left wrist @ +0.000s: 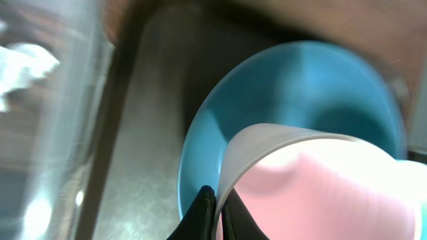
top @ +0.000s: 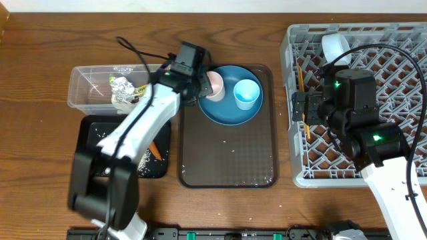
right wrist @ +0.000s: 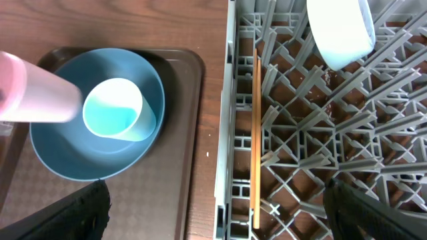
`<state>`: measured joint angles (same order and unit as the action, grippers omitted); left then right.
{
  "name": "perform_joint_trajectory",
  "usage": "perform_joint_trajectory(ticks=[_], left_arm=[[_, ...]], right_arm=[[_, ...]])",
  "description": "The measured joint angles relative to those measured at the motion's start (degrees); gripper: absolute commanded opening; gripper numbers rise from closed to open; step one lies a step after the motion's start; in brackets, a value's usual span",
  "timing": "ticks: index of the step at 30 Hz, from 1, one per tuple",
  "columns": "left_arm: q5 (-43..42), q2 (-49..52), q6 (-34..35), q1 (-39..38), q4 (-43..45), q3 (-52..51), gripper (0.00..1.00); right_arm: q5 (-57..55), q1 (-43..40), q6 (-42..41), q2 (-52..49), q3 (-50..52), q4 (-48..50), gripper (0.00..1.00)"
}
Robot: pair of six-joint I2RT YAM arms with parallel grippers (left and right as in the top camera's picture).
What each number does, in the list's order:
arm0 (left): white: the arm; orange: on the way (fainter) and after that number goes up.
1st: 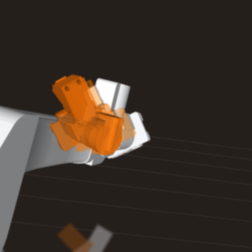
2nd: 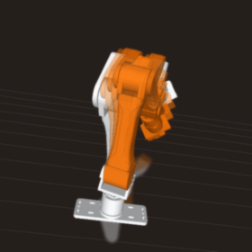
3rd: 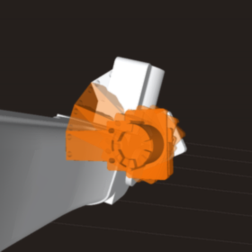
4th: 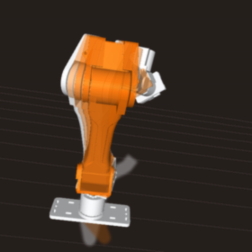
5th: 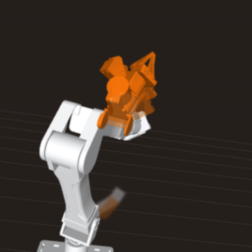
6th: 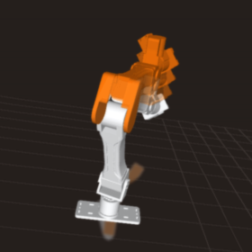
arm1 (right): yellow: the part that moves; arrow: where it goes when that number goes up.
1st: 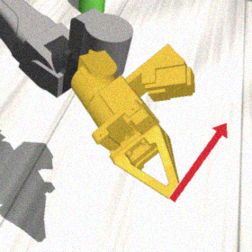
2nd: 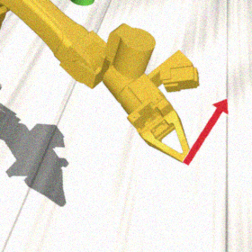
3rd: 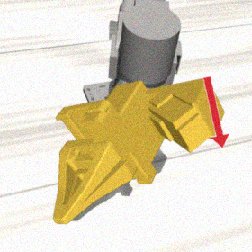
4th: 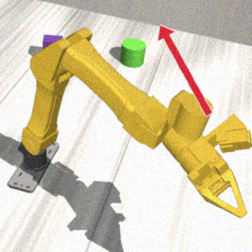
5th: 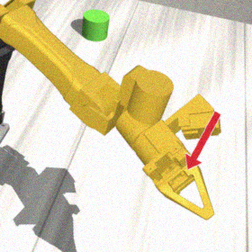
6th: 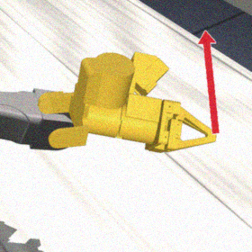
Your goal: Sort waste into correct bins and load items into the dishwasher rack
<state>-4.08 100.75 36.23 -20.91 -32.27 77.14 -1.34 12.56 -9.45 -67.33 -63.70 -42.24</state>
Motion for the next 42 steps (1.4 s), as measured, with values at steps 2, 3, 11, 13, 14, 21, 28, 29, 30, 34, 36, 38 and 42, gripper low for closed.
perform_joint_trajectory(ticks=[2,3,11,13,14,21,28,29,30,34,36,38,42], left_arm=[[-0.24,-4.17,-0.02,0.33,-1.86,0.0,0.06],[-0.68,-6.32,0.0,0.5,-2.73,0.0,0.06],[-22.21,-18.95,-0.66,2.62,-6.34,0.37,0.06],[-29.99,-19.61,-0.66,3.45,-6.34,0.46,0.06],[-34.05,-19.65,-0.7,3.85,-6.34,0.46,0.06],[-50.38,-19.39,-0.68,4.31,-6.49,0.46,0.06],[-55.89,-19.39,-0.7,4.33,-6.51,0.46,0.06],[-56.22,-19.39,-0.68,4.33,-6.51,0.46,0.06],[-56.61,-19.39,-0.68,4.33,-6.51,0.46,0.06],[-59.06,-19.39,-0.7,4.33,-6.49,0.46,0.06],[-60.33,-19.39,-0.7,4.37,-6.51,0.46,0.06],[-61.61,-19.39,-0.72,4.55,-6.49,0.46,0.06],[-64.85,-19.39,-1.64,5.16,-6.49,0.46,0.06]], right_arm=[[0.0,0.0,-0.02,0.0,0.0,0.0,0.99],[0.0,0.0,0.0,0.0,0.0,0.0,0.99],[0.02,0.0,-0.02,0.0,0.0,0.0,0.99],[0.0,0.0,-0.02,0.0,0.0,0.0,0.99],[0.02,0.0,0.0,0.0,0.0,0.0,0.99],[0.31,0.0,-0.02,0.0,0.0,0.07,0.99],[7.82,0.0,0.48,0.0,-0.09,-5.18,0.99],[9.77,-0.02,1.25,0.07,-0.09,-5.92,0.99],[12.09,-0.04,2.23,0.17,-0.09,-6.62,0.99],[25.99,-0.39,6.6,2.58,-0.09,-7.82,0.99],[32.2,-1.66,7.87,4.74,-0.09,-7.78,0.99],[39.36,-3.65,9.88,7.78,-0.11,-8.33,0.99],[52.19,-6.1,14.36,13.33,-0.22,-11.76,0.99]])
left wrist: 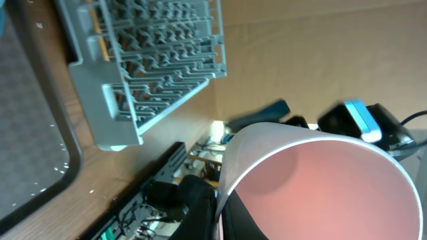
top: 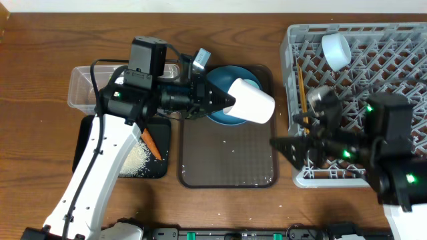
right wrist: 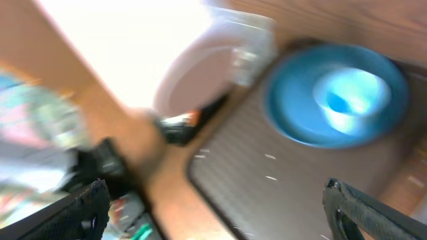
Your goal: Sort waste into correct bins and load items into the dishwasher rack
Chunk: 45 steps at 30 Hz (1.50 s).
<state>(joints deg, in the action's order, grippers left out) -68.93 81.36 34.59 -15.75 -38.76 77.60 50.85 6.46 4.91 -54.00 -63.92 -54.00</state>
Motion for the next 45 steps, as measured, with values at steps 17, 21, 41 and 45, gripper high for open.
perform_joint_trajectory(ticks=[17,21,41,45], left_arm=[[-7.63,0.0,-0.57,-4.61,-0.02,0.0,0.06],[-7.58,0.0,-0.57,-4.72,-0.04,0.0,0.06],[-9.09,0.0,-0.57,-3.85,-0.24,0.0,0.06],[-9.11,0.0,-1.66,-3.76,-1.31,0.0,0.06]], right_arm=[[14.78,-0.07,6.38,2.25,-0.02,1.77,0.99],[13.62,-0.07,6.6,1.44,-0.04,2.73,0.94],[6.36,-0.66,7.78,-0.37,-0.11,-4.57,0.96],[6.29,-0.66,8.31,-0.37,-0.11,-2.34,0.98]])
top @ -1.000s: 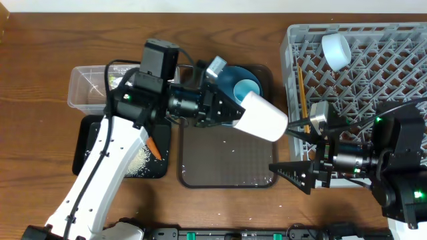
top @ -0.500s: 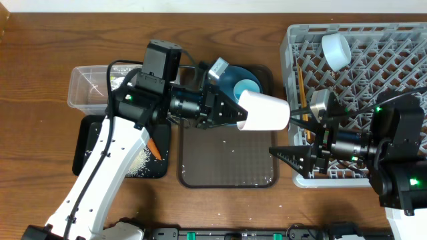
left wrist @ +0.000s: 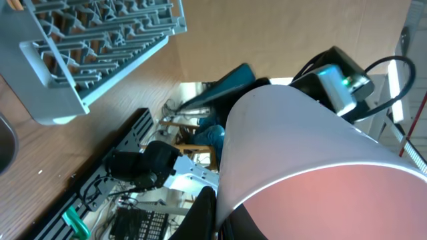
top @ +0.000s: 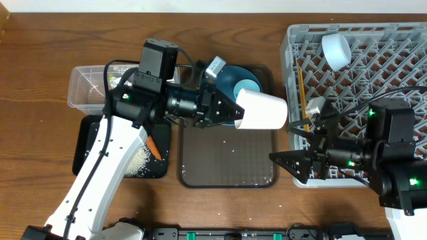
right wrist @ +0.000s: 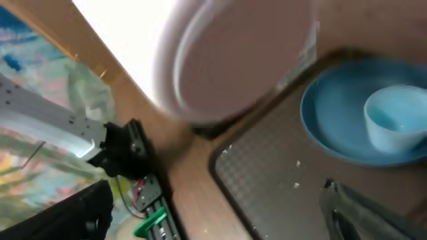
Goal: Sort waste into correct bins and load items into the dishwasher rack
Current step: 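Bring the open right gripper to the cup held by the left gripper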
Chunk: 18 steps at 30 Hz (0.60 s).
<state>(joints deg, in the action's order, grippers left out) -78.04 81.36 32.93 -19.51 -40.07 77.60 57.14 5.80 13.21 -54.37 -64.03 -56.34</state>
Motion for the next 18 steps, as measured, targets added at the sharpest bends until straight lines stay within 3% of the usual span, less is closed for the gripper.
perform_joint_trajectory(ticks=[8,18], left_arm=[[-0.04,0.0,-5.92,-0.04,-9.86,0.0,0.06],[-0.04,0.0,-9.01,-0.44,-10.32,0.0,0.06]], right_arm=[[4.09,0.0,0.48,0.0,0.0,8.61,0.99],[7.41,0.0,0.48,0.0,0.0,8.68,0.99]])
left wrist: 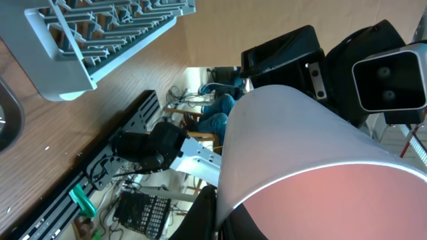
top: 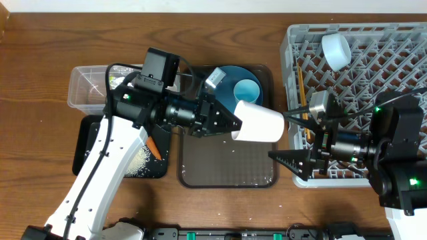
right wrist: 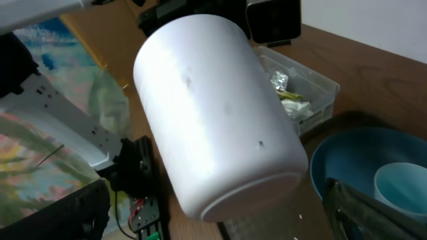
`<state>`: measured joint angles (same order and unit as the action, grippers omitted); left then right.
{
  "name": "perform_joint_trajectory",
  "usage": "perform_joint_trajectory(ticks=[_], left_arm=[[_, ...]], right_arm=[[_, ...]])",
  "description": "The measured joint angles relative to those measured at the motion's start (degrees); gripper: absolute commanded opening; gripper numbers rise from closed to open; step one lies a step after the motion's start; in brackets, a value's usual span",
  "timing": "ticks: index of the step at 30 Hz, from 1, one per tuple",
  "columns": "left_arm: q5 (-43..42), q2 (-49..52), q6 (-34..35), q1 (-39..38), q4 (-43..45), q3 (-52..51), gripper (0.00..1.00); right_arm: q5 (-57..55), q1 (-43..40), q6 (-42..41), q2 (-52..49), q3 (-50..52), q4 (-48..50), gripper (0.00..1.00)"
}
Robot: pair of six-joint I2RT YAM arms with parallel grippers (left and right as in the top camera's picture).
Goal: Sort waste into correct bins and load items into the dishwasher rack
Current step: 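Bring the open right gripper to the cup held by the left gripper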
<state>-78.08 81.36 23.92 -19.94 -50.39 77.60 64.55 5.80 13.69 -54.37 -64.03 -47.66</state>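
Observation:
My left gripper [top: 233, 127] is shut on the rim of the pink cup [top: 259, 123] and holds it on its side above the brown tray [top: 227, 167], base to the right. In the left wrist view one black finger [left wrist: 205, 212] pinches the cup [left wrist: 313, 160] at its rim. The right gripper [top: 280, 136] stands open, pointing left, with the cup's base at its fingers. In the right wrist view the cup [right wrist: 213, 113] fills the space ahead of the right gripper [right wrist: 215, 203]; I cannot tell if they touch. The grey dishwasher rack [top: 400, 40] lies on the right.
A blue plate [top: 228, 79] with a light blue cup [top: 247, 89] sits at the tray's back. The rack holds a white bowl [top: 335, 49] and a wooden stick [top: 301, 85]. A clear bin [top: 85, 85] with foil and a black bin [top: 127, 170] with a carrot stand at the left.
The cup has come a little toward the table's front and now sits sharp and centred before the right wrist camera. The right gripper's fingers now bracket its base. Both grips are unchanged.
At first my left gripper was shut on the cup's rim at the blue plate while the right gripper was over the rack's left edge. Then the cup was held sideways above the tray and the right gripper faced it. Now the cup's base is at the open right fingers.

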Motion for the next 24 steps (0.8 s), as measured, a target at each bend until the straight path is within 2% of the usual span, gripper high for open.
perform_joint_trajectory(ticks=[10,14,16,24], left_arm=[[0.0,0.0,-0.07,-3.45,0.57,0.0,0.06],[0.0,0.0,-0.02,-3.48,1.29,0.0,0.06],[0.0,0.0,-0.02,-3.48,1.73,0.0,0.06],[-0.63,0.0,0.02,-3.48,2.84,0.0,0.06]], right_arm=[[2.05,0.0,0.0,0.0,0.0,0.11,0.98],[3.23,0.0,0.37,0.0,0.0,-0.17,0.83],[3.82,0.0,0.42,0.0,0.0,-0.46,0.72],[4.07,0.0,0.46,0.0,0.0,-0.76,0.63]])
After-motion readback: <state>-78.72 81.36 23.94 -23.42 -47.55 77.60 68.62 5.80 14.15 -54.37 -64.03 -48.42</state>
